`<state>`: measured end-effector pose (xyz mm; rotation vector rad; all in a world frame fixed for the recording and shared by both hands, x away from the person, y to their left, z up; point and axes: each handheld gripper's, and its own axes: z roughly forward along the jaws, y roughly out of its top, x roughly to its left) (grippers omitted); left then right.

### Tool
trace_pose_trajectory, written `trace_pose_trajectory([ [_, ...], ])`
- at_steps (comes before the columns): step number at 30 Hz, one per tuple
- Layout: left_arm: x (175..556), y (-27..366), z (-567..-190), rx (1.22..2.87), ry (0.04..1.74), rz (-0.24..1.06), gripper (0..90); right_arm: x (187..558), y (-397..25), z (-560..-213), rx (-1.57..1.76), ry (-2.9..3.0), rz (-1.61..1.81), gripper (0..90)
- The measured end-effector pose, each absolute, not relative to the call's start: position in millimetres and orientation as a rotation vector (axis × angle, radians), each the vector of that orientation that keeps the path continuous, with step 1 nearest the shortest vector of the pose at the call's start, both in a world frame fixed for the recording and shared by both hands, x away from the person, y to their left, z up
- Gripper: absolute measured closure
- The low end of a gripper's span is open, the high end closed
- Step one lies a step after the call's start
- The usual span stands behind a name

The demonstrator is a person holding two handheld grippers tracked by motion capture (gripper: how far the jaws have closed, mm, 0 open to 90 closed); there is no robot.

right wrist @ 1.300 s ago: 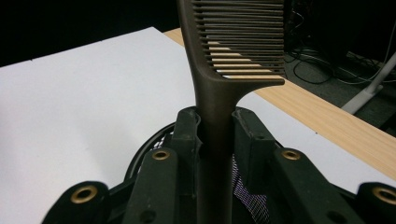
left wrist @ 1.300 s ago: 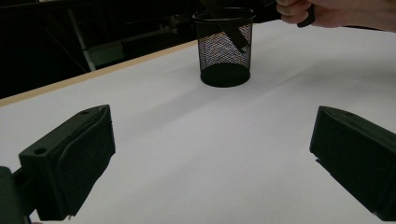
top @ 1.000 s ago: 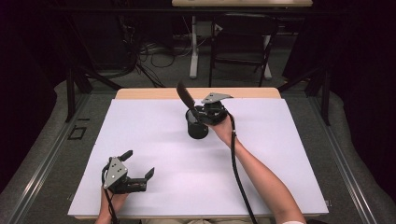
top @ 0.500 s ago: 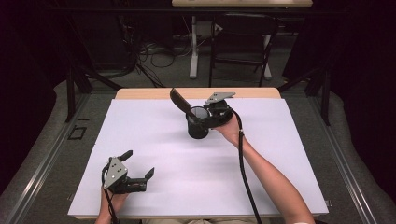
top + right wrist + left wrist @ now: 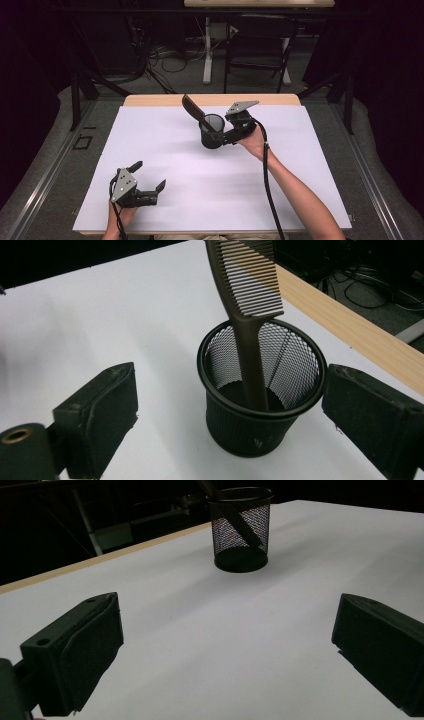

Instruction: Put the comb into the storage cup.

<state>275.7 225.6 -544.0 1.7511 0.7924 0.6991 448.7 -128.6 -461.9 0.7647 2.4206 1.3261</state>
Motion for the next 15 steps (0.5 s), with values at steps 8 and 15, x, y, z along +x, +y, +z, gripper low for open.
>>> trace_pose_trajectory([
  [8,276.2,224.5,-544.5,1.747,0.801,0.696,0.0,438.2,-140.3,-465.2,0.766,2.447,1.309,1.1],
  [15,276.6,224.1,-544.7,1.758,0.793,0.699,0.0,429.1,-155.6,-470.4,0.788,2.448,1.299,0.0],
])
